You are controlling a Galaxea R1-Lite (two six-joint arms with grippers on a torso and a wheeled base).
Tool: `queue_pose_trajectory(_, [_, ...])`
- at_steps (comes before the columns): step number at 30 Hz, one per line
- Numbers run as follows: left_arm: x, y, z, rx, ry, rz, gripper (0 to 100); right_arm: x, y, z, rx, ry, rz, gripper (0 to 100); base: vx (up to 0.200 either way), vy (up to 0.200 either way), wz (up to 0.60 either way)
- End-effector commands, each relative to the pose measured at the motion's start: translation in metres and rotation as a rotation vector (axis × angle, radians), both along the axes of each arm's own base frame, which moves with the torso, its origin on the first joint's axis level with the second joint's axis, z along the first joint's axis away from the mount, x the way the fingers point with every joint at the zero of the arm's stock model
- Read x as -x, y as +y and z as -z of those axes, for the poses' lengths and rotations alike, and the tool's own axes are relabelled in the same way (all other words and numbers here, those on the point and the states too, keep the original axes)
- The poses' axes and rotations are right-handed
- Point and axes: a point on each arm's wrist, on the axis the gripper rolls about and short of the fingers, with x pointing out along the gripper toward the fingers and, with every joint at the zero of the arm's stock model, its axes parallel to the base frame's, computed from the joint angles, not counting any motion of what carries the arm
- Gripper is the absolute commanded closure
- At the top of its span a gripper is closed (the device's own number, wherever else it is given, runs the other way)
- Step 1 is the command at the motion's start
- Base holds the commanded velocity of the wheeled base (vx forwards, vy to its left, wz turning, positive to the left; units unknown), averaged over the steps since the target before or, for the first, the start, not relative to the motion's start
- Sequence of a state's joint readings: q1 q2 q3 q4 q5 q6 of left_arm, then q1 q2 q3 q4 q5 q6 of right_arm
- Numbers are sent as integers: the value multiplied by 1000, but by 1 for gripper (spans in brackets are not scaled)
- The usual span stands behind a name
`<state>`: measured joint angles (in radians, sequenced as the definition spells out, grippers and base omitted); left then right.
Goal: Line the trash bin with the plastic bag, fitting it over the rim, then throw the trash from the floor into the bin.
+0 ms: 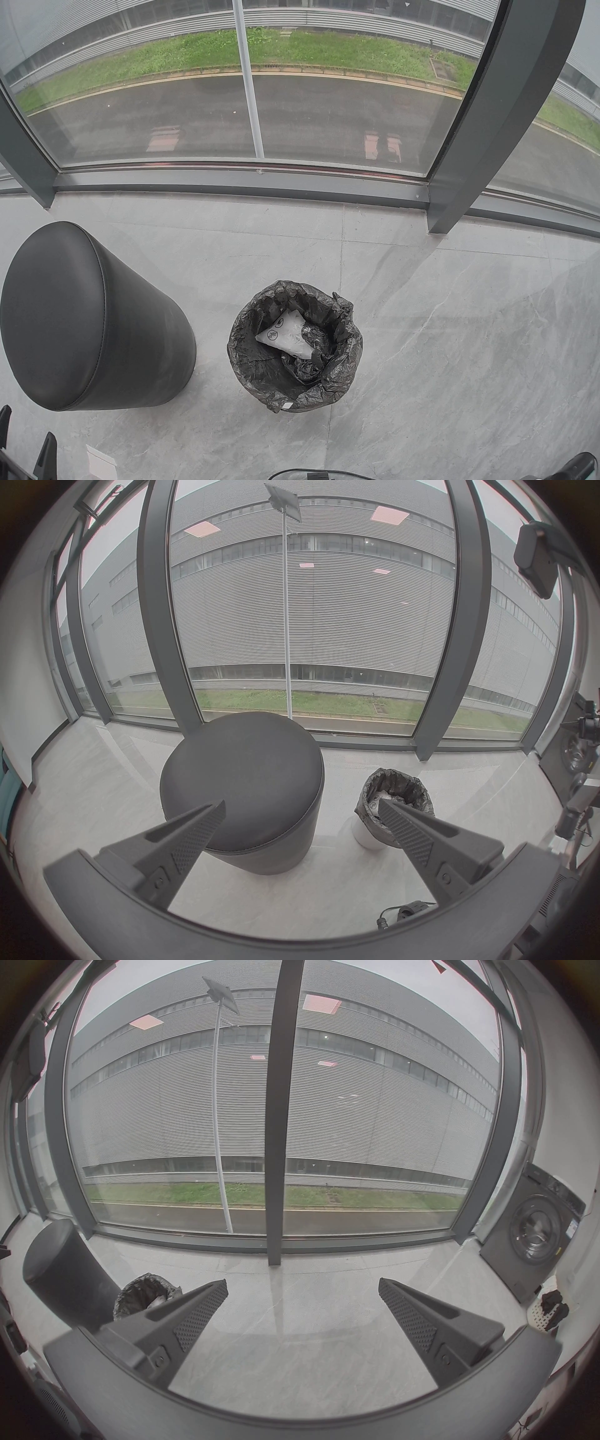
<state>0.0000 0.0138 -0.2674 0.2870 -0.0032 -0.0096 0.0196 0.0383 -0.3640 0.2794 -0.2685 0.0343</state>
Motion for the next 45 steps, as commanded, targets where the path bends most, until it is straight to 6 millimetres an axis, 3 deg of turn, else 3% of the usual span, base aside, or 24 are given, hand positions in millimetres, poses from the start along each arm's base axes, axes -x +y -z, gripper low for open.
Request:
queue_pose_trajectory(1, [-4,0,10,2,0,-9,0,-4,3,18,-3,27,-57,0,0,0,0])
queue_pose_trajectory(9, [-17,1,27,4,-30,-26,0,-33,5,62,27,2,-160,0,0,0,0])
queue_pose_trajectory(14, [-25,0,40,3,-52,-15,0,-34,7,64,32,18,-251,0,0,0,0])
queue_pose_trajectory(45, [-25,0,41,-16,-49,-9,0,-35,7,68,37,75,-282,0,0,0,0])
